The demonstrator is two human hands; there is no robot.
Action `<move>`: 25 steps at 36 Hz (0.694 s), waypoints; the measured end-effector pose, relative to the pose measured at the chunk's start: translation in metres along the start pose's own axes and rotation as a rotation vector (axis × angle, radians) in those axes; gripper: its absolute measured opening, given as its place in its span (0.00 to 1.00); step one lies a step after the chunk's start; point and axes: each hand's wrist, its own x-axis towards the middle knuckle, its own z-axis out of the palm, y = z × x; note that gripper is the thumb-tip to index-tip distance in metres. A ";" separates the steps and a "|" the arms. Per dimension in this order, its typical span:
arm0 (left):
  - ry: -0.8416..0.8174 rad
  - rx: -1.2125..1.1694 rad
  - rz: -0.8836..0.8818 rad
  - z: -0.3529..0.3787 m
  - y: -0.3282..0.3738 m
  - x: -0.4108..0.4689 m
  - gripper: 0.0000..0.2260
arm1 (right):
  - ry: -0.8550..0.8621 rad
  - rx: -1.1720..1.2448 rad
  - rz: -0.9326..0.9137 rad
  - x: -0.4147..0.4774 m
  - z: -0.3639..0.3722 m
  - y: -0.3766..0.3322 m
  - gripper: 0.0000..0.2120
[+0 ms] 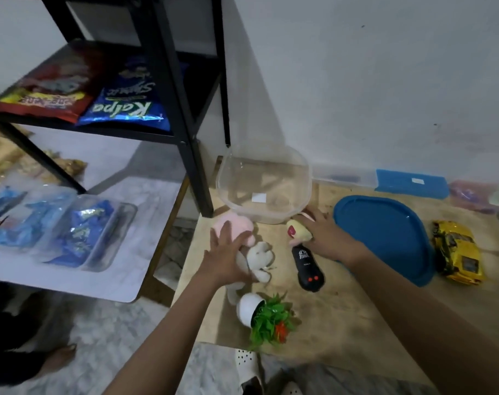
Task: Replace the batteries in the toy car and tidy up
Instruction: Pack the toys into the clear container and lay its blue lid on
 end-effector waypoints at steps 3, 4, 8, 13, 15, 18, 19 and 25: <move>-0.029 0.082 -0.025 0.005 0.004 0.006 0.48 | -0.021 -0.062 0.010 0.009 0.002 -0.003 0.32; -0.020 0.110 -0.040 0.008 0.006 0.008 0.47 | -0.022 -0.077 0.013 0.010 0.002 -0.004 0.32; 0.096 0.166 -0.054 0.011 0.013 0.010 0.41 | -0.011 -0.119 0.002 0.010 0.005 -0.004 0.30; 0.218 0.127 -0.067 0.007 0.011 0.008 0.36 | 0.043 -0.024 0.003 0.004 0.010 0.003 0.30; 0.243 0.100 -0.069 0.004 0.008 0.004 0.36 | 0.085 0.007 -0.001 -0.002 0.009 0.005 0.27; 0.278 0.073 -0.056 -0.002 0.006 -0.004 0.37 | 0.146 0.066 0.036 -0.012 0.001 0.006 0.25; 0.294 0.065 -0.048 -0.005 0.007 -0.009 0.37 | 0.154 0.080 0.047 -0.015 -0.003 0.008 0.26; 0.403 -0.018 -0.025 -0.016 0.014 -0.040 0.36 | 0.127 0.189 0.060 -0.037 -0.023 0.015 0.31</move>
